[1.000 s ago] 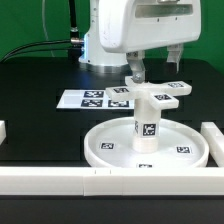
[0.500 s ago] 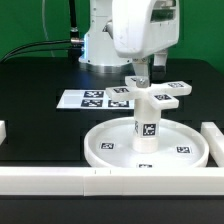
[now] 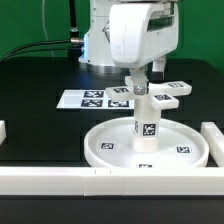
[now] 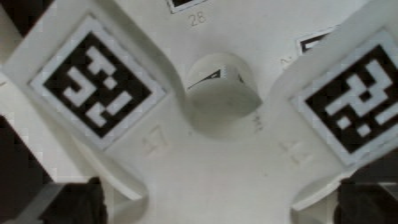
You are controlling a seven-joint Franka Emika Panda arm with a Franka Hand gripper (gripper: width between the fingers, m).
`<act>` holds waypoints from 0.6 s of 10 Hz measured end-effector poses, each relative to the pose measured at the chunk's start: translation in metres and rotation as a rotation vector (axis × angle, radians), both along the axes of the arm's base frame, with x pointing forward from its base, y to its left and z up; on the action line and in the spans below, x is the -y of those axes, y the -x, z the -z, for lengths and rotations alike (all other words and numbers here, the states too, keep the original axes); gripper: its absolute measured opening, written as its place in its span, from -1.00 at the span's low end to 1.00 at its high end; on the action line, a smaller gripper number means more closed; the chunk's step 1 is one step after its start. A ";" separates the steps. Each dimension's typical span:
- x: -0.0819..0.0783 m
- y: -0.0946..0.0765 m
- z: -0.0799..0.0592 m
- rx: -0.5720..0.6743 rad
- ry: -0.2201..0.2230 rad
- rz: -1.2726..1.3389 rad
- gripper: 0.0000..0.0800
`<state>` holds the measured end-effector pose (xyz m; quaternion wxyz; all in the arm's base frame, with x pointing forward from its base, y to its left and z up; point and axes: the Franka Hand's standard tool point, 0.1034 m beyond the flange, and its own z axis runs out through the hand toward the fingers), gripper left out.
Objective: Assemble round table
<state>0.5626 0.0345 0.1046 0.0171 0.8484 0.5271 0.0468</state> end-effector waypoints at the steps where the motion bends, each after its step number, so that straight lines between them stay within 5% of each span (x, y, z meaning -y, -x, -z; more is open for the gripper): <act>1: 0.001 0.000 0.002 -0.003 0.001 0.002 0.62; 5: 0.002 0.003 0.008 -0.014 0.002 0.003 0.62; 6: 0.002 0.003 0.008 -0.014 0.002 0.003 0.30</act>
Offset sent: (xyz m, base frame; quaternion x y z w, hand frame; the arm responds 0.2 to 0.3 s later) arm -0.0025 0.0030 -0.0072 0.0004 0.0079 -0.0020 1.0000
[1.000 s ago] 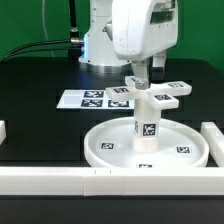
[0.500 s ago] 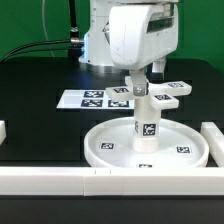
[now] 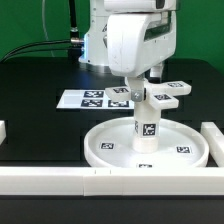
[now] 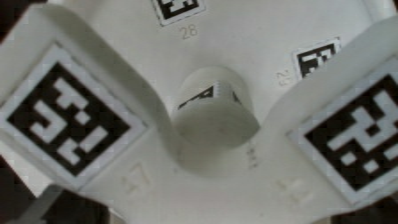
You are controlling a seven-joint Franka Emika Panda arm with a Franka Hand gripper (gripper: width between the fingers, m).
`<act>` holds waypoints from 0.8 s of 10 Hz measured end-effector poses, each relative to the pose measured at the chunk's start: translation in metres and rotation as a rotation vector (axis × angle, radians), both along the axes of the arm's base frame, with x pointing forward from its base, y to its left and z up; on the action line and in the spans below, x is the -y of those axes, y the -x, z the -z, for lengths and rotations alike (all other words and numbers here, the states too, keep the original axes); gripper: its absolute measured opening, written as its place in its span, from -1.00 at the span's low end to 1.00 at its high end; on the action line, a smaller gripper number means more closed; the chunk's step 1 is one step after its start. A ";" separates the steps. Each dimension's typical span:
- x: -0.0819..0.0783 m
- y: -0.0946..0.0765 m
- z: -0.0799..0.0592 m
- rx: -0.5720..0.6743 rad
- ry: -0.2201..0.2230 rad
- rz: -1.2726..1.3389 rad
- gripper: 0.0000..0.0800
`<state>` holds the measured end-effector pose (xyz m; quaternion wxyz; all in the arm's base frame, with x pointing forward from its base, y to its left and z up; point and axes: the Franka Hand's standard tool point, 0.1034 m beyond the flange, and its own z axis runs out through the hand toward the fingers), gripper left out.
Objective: Assemble round table
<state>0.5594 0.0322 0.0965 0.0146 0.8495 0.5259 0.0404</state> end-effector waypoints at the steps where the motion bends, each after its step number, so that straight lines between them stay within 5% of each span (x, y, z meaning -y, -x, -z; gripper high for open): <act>1: 0.000 0.000 0.000 0.001 0.000 0.001 0.30; 2: 0.001 0.000 0.000 0.001 0.000 0.001 0.12; 6: 0.001 0.000 0.000 -0.003 -0.008 0.072 0.12; 8: 0.002 0.000 0.000 -0.014 -0.032 0.355 0.12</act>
Offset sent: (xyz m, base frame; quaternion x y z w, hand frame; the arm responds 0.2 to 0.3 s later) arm 0.0000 0.0000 0.0000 0.0000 0.0000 0.0000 1.0000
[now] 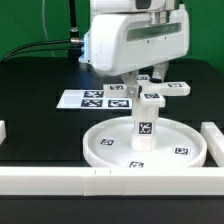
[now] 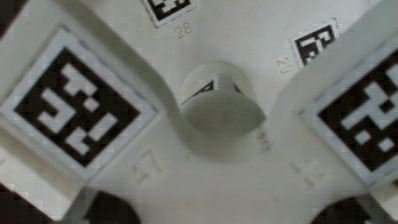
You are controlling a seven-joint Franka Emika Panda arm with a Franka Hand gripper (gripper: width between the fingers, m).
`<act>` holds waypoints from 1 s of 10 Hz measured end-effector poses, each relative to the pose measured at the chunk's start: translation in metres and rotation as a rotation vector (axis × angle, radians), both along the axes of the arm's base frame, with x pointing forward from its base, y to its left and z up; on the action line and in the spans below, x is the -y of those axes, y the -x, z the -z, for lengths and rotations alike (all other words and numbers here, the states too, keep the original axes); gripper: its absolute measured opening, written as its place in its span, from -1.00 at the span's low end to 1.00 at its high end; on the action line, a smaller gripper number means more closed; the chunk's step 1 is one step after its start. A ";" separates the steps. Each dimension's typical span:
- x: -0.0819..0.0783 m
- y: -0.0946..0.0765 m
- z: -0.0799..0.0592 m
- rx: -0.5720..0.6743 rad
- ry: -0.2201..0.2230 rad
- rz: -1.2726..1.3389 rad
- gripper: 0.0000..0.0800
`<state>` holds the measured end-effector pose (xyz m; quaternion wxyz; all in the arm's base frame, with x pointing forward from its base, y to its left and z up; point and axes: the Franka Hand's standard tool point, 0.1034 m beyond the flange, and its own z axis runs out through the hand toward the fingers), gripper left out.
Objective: Assemble round table
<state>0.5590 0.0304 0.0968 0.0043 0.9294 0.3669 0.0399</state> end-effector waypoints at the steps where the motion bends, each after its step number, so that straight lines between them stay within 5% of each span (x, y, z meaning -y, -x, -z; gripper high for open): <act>1: 0.000 0.000 0.000 -0.002 -0.008 0.105 0.12; 7: -0.003 -0.004 -0.001 0.024 -0.051 0.466 0.12; 10: -0.005 -0.002 -0.003 0.021 -0.112 0.872 0.12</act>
Offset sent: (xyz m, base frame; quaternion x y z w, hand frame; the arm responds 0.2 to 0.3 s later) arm 0.0028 0.0045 0.0004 -0.0502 0.0522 -0.0018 0.9974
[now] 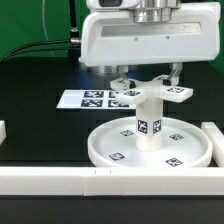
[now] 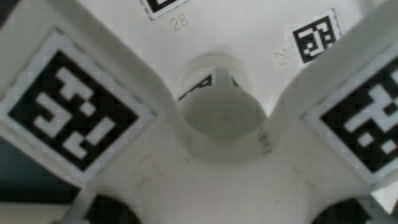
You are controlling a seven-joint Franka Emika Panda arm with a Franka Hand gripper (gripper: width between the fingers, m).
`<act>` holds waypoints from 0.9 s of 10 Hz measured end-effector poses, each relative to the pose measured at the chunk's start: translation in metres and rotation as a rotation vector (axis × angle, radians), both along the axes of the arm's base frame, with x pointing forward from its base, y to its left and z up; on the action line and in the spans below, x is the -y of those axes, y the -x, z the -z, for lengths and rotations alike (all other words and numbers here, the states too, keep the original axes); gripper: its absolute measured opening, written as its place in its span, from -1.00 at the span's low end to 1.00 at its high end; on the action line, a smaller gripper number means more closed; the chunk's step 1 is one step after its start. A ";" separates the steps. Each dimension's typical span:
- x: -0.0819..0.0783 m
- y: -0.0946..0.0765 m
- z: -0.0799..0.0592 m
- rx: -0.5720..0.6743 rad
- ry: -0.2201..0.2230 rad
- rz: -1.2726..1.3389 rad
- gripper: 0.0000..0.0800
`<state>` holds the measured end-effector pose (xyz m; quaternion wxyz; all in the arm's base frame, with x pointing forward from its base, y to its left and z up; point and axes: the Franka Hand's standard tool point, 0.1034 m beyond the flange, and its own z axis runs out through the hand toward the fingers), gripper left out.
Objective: Assemble round table
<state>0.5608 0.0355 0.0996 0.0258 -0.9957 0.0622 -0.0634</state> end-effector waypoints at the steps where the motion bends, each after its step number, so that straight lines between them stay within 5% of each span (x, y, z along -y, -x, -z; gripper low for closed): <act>1: 0.000 0.000 0.000 -0.005 -0.020 0.112 0.12; 5: -0.002 -0.002 0.001 -0.004 -0.071 0.423 0.12; 7: -0.003 -0.002 0.002 -0.005 -0.070 0.416 0.31; 8: -0.003 -0.002 0.001 -0.004 -0.070 0.415 0.56; 9: -0.002 -0.001 -0.006 -0.012 -0.071 0.394 0.56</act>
Offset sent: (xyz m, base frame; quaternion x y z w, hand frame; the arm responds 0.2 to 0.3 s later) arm -0.0052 0.0141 -0.0157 0.0094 0.0059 0.2435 0.9698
